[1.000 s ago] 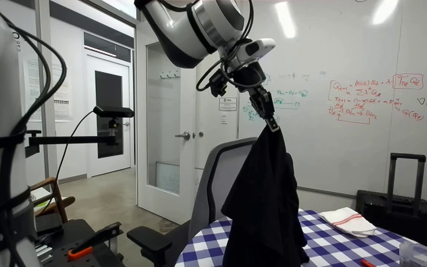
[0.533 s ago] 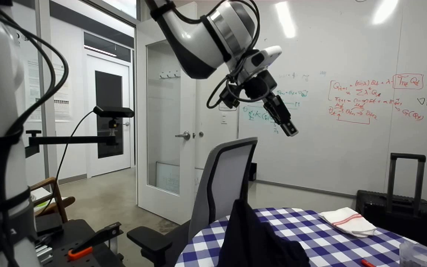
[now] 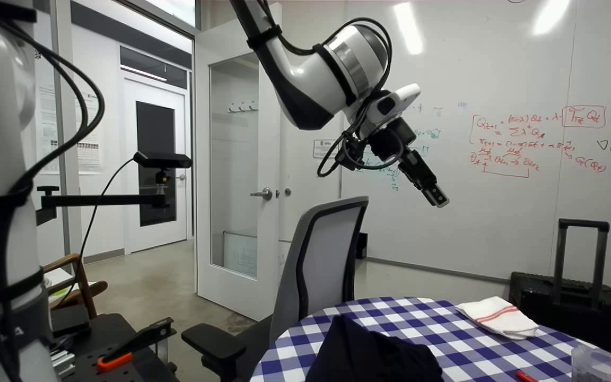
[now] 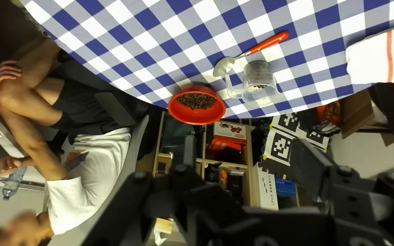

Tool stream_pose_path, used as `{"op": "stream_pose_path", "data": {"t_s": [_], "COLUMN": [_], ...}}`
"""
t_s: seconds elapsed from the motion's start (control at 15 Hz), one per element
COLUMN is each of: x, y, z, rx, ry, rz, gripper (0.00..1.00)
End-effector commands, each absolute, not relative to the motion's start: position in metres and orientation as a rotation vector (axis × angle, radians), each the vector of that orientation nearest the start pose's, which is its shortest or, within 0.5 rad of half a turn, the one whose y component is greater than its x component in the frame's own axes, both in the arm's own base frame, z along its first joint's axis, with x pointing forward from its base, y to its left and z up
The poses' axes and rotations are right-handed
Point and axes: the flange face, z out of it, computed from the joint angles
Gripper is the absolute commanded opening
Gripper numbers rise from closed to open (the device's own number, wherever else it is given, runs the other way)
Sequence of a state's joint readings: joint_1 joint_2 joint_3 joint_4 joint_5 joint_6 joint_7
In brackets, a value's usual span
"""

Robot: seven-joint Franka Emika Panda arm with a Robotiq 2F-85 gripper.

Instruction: Pick up the cloth and put it on the table

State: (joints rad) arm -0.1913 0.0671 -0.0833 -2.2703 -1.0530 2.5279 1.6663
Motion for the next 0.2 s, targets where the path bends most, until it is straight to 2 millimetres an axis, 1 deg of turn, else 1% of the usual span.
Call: {"op": "stream_pose_path", "data": {"t_s": [0.0,0.13], "x": [0.5229,0.5229], "y": [-0.1377,-0.1377], "z": [0.3445,0.3446], "rx": [-2.898,-2.898], "ry": [1.788,1.788], "rz": [-0.990,-0.990], "gripper": [0.72,0.72]}}
